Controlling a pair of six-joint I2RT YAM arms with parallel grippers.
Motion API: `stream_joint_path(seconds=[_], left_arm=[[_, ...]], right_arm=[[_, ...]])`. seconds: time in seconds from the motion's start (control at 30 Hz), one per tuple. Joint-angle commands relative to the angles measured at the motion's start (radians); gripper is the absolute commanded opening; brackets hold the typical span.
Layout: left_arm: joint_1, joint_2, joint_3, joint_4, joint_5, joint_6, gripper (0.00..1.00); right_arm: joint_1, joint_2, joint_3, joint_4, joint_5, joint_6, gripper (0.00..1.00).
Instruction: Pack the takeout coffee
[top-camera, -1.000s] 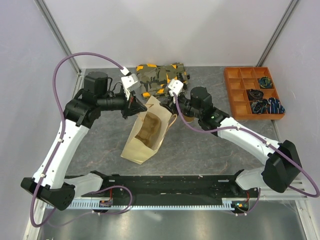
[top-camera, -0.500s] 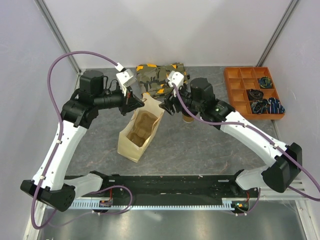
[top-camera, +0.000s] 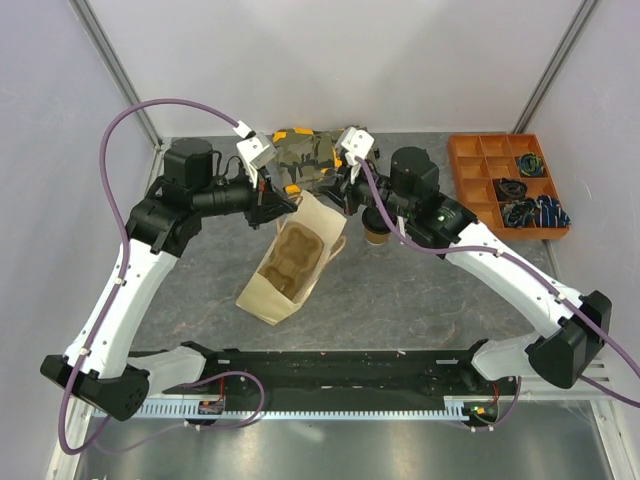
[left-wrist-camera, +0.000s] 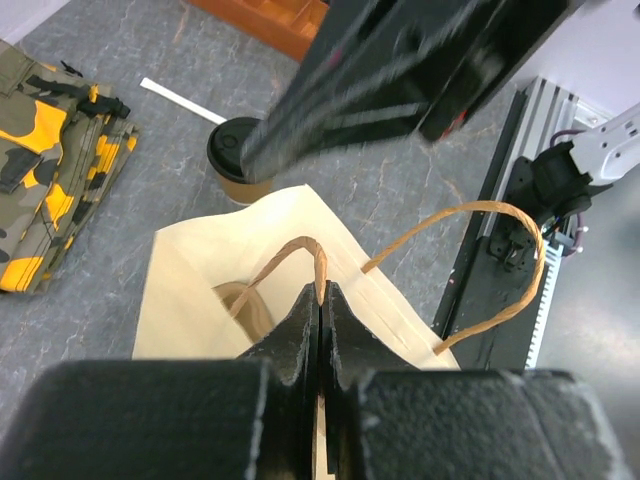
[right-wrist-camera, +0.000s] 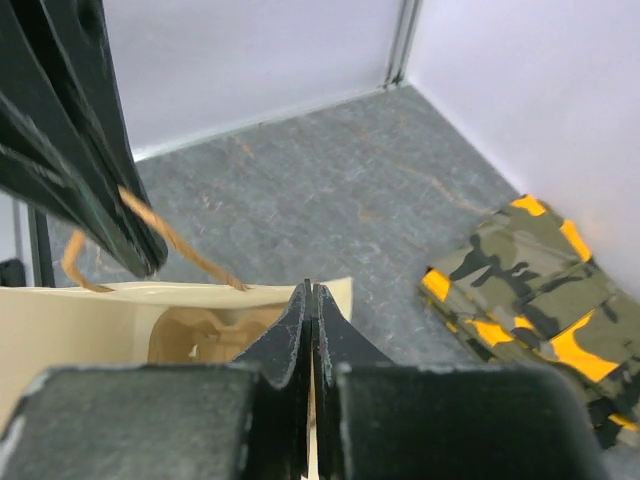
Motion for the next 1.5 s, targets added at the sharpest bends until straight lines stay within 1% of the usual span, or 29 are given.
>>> stream_joint_path(seconds=[0.0, 0.1, 0.13, 0.27, 0.37, 0.4, 0.47, 0.5, 0.67, 0.73, 0.8, 0.83, 0.97, 1.1, 1.13, 1.3, 1.33, 1.4, 1.43, 1.47], left_arm=[[-0.005, 0.001, 0.05, 0.057, 0.011, -0.074, 0.02], [-0.007, 0.004, 0.05, 0.069, 0.021, -0.094, 0.02], [-0.007, 0.004, 0.051, 0.078, 0.022, -0.121, 0.02], [-0.007, 0.006, 0.047, 0.091, 0.031, -0.137, 0.02], [-0.008, 0.007, 0.041, 0.1, 0.051, -0.14, 0.02], [-0.01, 0.007, 0.037, 0.102, 0.052, -0.14, 0.02], [-0.01, 0.009, 0.034, 0.102, 0.052, -0.135, 0.02], [-0.01, 0.007, 0.033, 0.103, 0.051, -0.137, 0.02], [-0.01, 0.009, 0.031, 0.112, 0.052, -0.154, 0.02], [-0.008, 0.007, 0.025, 0.118, 0.052, -0.161, 0.02], [-0.007, 0.007, 0.022, 0.123, 0.075, -0.168, 0.02], [-0.005, 0.006, 0.024, 0.125, 0.081, -0.169, 0.02], [-0.005, 0.003, 0.025, 0.132, 0.107, -0.172, 0.02], [-0.003, -0.005, 0.011, 0.126, 0.127, -0.16, 0.02], [-0.003, -0.01, 0.01, 0.12, 0.124, -0.155, 0.02], [0.003, -0.03, -0.01, 0.091, 0.144, -0.14, 0.02], [0.003, -0.033, -0.013, 0.085, 0.144, -0.137, 0.02], [0.004, -0.037, -0.021, 0.068, 0.146, -0.117, 0.02], [0.004, -0.042, -0.024, 0.062, 0.153, -0.111, 0.02], [0.004, -0.045, -0.03, 0.056, 0.154, -0.105, 0.02]], right_arm=[[0.011, 0.012, -0.066, 0.021, -0.033, -0.03, 0.0], [0.028, -0.038, -0.152, 0.022, -0.029, -0.109, 0.0], [0.04, -0.05, -0.199, 0.03, -0.023, -0.166, 0.0], [0.1, -0.083, -0.293, 0.087, 0.046, -0.275, 0.0], [0.155, -0.04, -0.296, 0.099, 0.154, -0.313, 0.0], [0.162, -0.017, -0.292, 0.103, 0.215, -0.317, 0.0], [0.186, 0.008, -0.288, 0.122, 0.252, -0.349, 0.0], [0.194, 0.032, -0.278, 0.114, 0.298, -0.355, 0.0], [0.212, 0.08, -0.27, 0.106, 0.369, -0.386, 0.0], [0.214, 0.104, -0.268, 0.102, 0.434, -0.4, 0.0], [0.215, 0.123, -0.249, 0.088, 0.467, -0.395, 0.0], [0.215, 0.123, -0.241, 0.074, 0.471, -0.381, 0.0], [0.214, 0.068, -0.25, 0.07, 0.395, -0.377, 0.0], [0.211, 0.023, -0.21, -0.01, 0.402, -0.331, 0.0], [0.212, 0.014, -0.193, -0.043, 0.404, -0.321, 0.05], [0.208, -0.061, -0.065, -0.099, 0.381, -0.233, 0.22], [0.208, -0.067, -0.045, -0.137, 0.379, -0.223, 0.32], [0.208, -0.087, -0.008, -0.177, 0.379, -0.205, 0.41], [0.208, -0.092, 0.001, -0.217, 0.384, -0.205, 0.5], [0.208, -0.106, 0.008, -0.231, 0.392, -0.205, 0.54]])
